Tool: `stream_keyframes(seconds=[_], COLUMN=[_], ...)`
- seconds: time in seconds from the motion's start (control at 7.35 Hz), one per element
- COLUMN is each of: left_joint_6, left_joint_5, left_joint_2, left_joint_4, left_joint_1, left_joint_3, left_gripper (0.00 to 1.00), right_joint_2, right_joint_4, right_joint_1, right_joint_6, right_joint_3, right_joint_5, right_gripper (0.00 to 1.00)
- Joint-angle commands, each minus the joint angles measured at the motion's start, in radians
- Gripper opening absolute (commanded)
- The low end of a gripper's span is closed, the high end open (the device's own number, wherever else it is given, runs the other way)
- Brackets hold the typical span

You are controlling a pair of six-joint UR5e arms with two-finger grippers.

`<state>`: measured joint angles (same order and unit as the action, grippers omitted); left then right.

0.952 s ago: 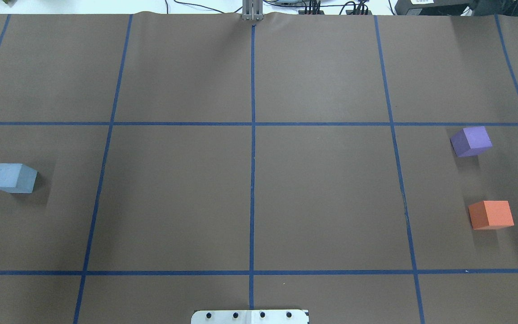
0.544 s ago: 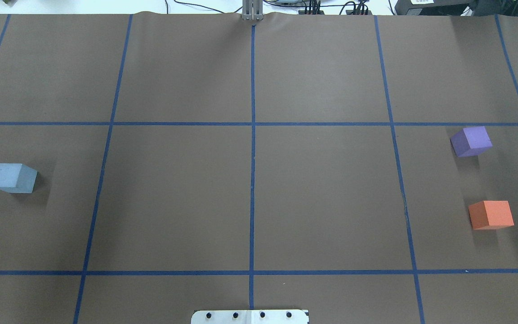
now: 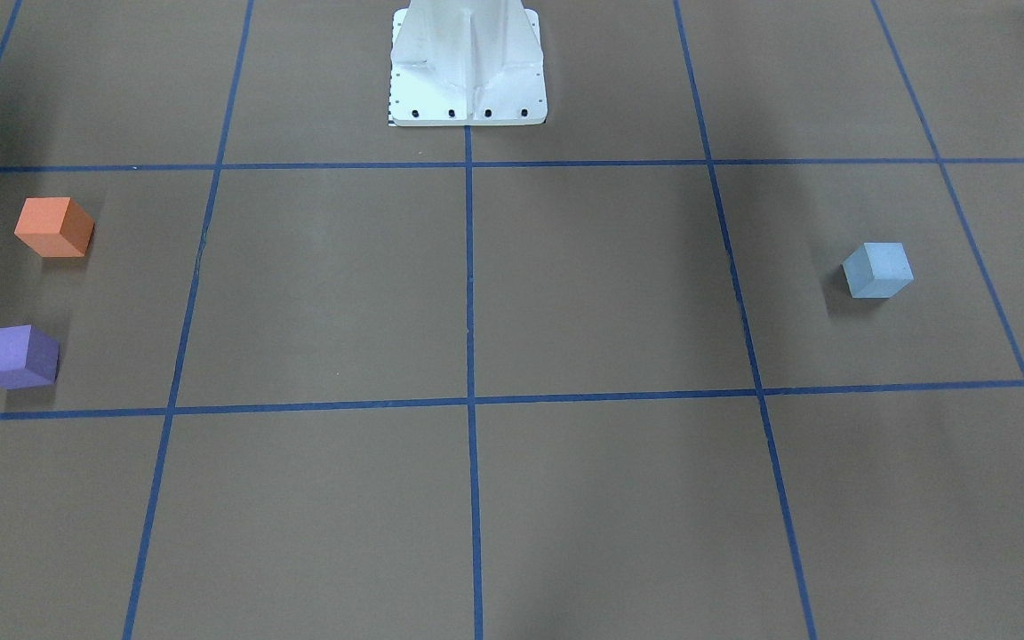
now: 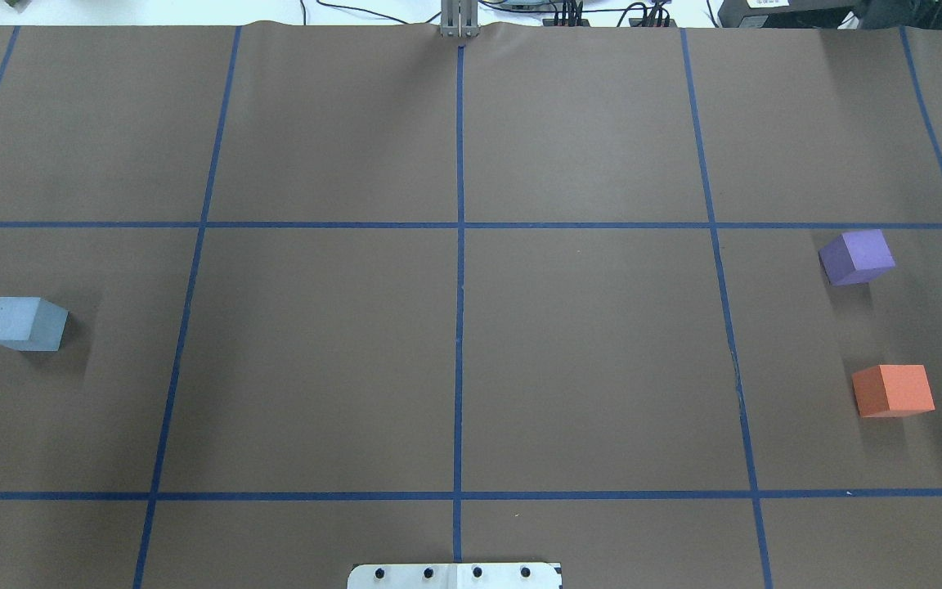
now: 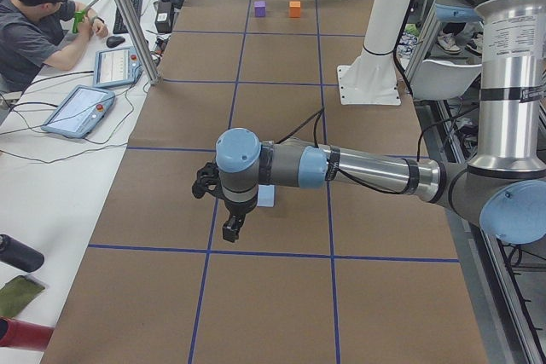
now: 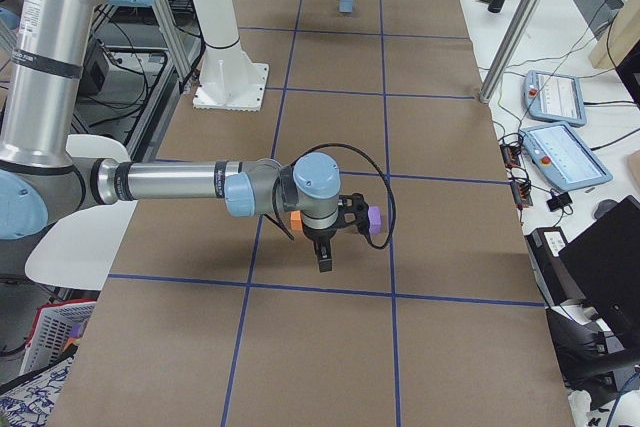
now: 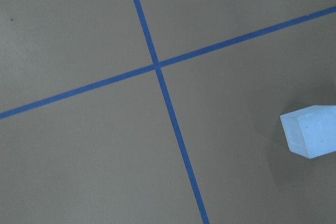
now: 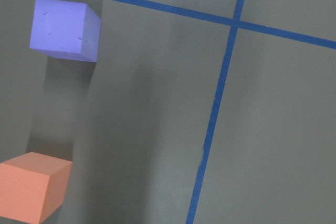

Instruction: Place blue block between orange and purple blocks

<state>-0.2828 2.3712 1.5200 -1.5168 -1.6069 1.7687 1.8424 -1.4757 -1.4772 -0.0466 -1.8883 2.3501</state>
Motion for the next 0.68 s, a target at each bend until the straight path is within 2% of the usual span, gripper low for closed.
stream_keyframes(seconds=[0.0, 0.14, 0.27, 0.54], left_joint_6=[0.051, 0.124, 0.301, 0.512], left_joint_5=[0.006, 0.003, 0.005, 0.003], left_joint_2=[0.023, 0.016, 0.015, 0.017], left_joint_4=[-0.202, -0.332, -0.358, -0.451], left_joint_1=[0.010, 0.077, 0.175, 0.299], left_joint_3=[-0.125, -0.155, -0.163, -0.163], left_gripper=[1.00, 1.00, 1.00, 1.00], right_joint_2=[0.000, 0.000, 0.000, 0.000], right_joint_4=[0.000, 0.000, 0.000, 0.000], right_joint_1=[0.000, 0.000, 0.000, 0.000], right_joint_6=[0.001, -0.001, -0.001, -0.001], right_joint_3=[0.000, 0.000, 0.000, 0.000], right_joint_5=[0.000, 0.000, 0.000, 0.000], right_gripper=[1.00, 1.00, 1.00, 1.00])
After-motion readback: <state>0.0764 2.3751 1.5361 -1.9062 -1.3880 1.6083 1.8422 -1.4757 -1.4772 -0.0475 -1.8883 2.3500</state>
